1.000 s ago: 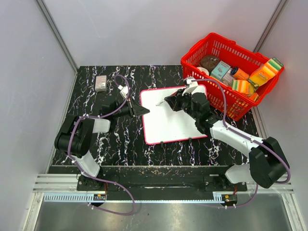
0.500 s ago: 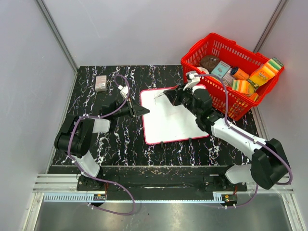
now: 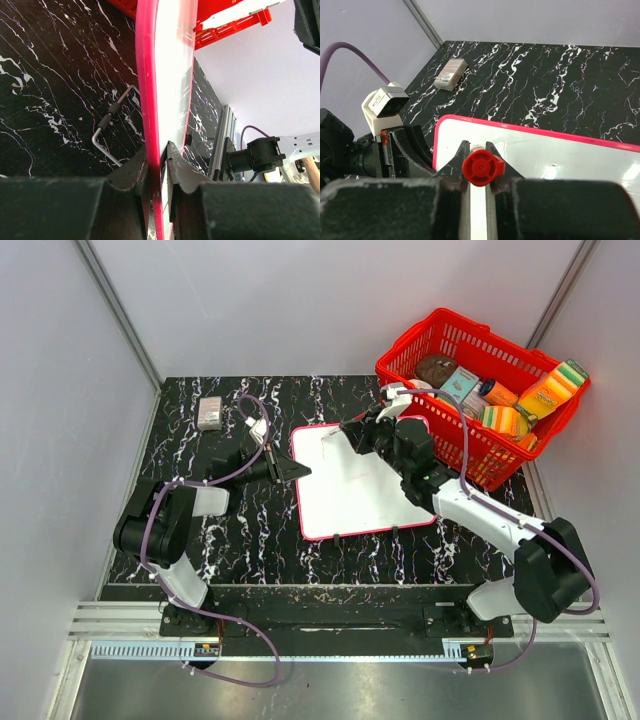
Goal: Write a sentence on the whiteboard
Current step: Put down the whiteboard on the whiteboard stand.
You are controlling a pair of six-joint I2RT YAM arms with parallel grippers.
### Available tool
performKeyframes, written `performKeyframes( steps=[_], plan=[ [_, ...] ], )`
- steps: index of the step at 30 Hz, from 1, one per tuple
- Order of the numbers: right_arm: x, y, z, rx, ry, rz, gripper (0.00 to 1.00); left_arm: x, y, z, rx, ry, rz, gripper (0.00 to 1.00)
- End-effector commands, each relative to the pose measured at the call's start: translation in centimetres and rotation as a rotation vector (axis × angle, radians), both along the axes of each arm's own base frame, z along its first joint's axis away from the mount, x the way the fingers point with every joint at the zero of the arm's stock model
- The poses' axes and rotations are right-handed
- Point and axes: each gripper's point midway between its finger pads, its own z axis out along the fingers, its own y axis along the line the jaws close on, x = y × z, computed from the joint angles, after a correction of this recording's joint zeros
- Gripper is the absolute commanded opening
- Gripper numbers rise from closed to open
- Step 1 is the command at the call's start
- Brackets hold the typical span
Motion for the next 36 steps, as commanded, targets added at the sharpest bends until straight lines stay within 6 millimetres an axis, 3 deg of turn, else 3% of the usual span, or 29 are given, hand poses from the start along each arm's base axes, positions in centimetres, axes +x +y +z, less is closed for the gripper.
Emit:
performKeyframes(
  steps=[1, 17, 36],
  plan=[
    [0.9, 0.3, 2.4, 0.013, -0.062, -0.021, 0.0, -0.4, -0.6, 0.9, 0.021, -0.117, -0.042, 0.0],
    [1.6, 0.3, 0.3, -0.016, -0.033, -0.042, 0.0, -0.5, -0.6, 0.9, 0.022, -0.118, -0.042, 0.0],
    [1.2, -1.7, -1.4, -0.07, 0.001, -0.118, 0.0, -0.4, -0.6, 0.9, 0.022, -0.12, -0.042, 0.0]
  ],
)
